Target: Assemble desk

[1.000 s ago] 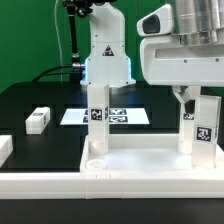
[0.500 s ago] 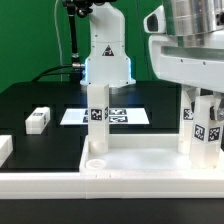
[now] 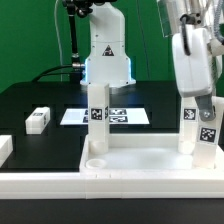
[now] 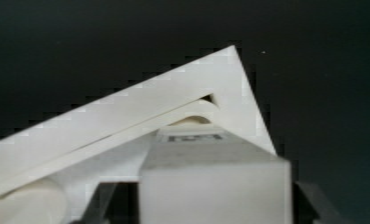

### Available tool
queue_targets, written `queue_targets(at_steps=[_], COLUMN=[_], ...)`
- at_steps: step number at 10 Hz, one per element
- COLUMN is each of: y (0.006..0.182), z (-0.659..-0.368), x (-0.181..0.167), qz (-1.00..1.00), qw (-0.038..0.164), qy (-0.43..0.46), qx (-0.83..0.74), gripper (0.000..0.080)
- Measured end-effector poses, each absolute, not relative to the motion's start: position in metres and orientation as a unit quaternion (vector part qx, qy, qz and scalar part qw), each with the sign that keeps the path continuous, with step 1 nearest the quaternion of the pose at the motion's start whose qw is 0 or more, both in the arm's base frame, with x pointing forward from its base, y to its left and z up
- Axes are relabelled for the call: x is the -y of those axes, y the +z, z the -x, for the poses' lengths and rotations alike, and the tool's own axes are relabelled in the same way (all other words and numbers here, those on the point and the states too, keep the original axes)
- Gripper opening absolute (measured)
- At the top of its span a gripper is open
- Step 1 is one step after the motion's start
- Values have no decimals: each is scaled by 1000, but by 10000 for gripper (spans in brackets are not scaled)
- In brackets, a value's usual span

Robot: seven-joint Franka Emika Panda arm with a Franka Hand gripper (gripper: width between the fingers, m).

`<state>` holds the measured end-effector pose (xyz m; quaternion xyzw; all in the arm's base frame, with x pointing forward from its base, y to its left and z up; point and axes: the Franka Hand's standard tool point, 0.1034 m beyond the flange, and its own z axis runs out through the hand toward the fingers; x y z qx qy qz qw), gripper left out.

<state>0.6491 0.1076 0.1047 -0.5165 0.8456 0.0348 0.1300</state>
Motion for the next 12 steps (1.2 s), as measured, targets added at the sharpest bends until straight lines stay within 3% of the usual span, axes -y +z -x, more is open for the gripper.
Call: queue_targets(at_steps=[3, 4, 5, 6, 7, 10, 11, 12], y=[104, 104, 105, 106, 107, 107, 106, 103], z=[-649, -649, -646, -651, -650, -649, -646, -637], x=[-108, -109, -115, -117, -122, -126, -123, -112], qz=[500, 517, 584, 664, 728, 786, 831, 893], qw=[132, 132, 114, 110, 98, 98, 89, 55], qy=[34, 32, 31, 17, 17, 6, 4, 15], qx=[-855, -845, -803, -740, -679, -610, -549, -447], gripper=[294, 393, 531, 612, 612, 648, 648, 648])
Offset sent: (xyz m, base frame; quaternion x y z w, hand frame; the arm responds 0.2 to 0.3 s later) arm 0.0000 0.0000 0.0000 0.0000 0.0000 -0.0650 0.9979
